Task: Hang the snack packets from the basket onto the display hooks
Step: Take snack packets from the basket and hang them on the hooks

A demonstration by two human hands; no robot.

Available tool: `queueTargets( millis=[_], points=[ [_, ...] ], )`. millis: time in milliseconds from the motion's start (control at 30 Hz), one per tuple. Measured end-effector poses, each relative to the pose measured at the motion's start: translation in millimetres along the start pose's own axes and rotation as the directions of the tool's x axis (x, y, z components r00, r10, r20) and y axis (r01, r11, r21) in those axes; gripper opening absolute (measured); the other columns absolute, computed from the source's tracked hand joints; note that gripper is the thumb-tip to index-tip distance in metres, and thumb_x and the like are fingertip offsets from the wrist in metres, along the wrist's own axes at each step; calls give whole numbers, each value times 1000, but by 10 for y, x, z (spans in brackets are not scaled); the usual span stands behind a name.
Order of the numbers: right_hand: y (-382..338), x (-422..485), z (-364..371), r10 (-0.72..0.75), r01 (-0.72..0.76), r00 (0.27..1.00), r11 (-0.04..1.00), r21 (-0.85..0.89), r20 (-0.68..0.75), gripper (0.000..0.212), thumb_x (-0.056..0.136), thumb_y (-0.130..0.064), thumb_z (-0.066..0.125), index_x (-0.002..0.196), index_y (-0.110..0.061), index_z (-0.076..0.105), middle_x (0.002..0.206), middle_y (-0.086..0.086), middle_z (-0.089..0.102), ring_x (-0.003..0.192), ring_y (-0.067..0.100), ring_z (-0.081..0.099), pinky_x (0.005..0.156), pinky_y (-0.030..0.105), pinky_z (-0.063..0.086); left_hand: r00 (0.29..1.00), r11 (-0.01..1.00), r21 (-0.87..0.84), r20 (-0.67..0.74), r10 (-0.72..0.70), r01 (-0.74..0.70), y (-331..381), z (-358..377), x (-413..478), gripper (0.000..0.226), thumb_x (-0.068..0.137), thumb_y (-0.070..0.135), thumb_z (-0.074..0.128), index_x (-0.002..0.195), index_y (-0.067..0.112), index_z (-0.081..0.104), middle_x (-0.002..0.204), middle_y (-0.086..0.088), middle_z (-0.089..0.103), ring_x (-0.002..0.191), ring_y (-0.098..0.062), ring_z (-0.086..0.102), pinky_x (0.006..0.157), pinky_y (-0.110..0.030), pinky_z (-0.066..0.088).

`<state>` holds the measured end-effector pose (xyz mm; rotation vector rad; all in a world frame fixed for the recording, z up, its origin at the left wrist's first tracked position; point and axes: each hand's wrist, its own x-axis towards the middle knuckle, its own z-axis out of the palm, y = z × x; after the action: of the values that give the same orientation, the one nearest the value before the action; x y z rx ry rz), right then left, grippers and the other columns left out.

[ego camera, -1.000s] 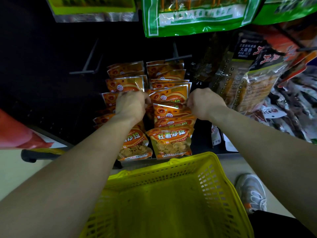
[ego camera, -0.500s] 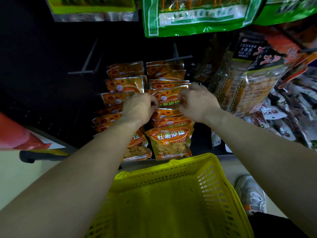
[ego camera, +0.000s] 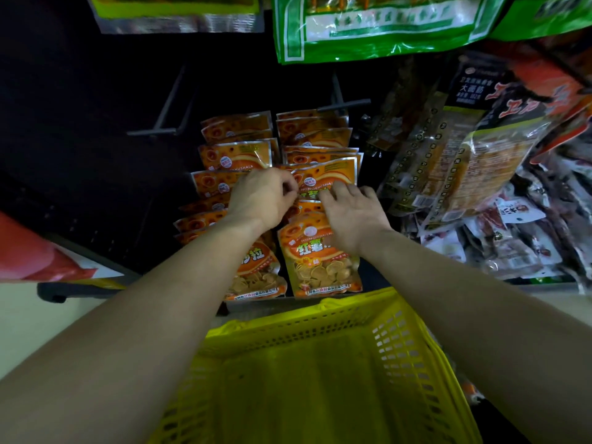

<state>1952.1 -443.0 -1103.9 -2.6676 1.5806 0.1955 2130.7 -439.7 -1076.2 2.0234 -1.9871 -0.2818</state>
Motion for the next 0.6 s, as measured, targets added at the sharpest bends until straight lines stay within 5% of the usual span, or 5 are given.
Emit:
queueTargets(
  millis=[167,400,600],
  points=[
    [18,76,86,74,-75,997,997,-6,-30,81,72,-42,84,136,-20,39,133,11,50,126,33,47,105,51,36,1000,998,-59,-27,-10,9,-98,-28,32,8,91,31,68,99,34,70,99,10,71,87,-12,62,72,-27,50],
    [102,34,103,104,-105,993,994,-32,-49,79,73,-40,82,134,-21,37,132,11,50,123,33,47,103,52,37,999,999,-37,-49,21,-23,-77,-6,33,23,89,38,69,111,32,64,121,4,63,108,-20,59,81,-32,49],
    [69,21,-36,62,-62,998,998,-3,-13,102,63,-52,86,141,-23,27,139,11,40,131,34,38,108,53,33,997,999,-34,-82,-9,6,-64,-32,41,27,88,38,70,114,33,63,121,4,63,109,-21,59,76,-28,42]
  ],
)
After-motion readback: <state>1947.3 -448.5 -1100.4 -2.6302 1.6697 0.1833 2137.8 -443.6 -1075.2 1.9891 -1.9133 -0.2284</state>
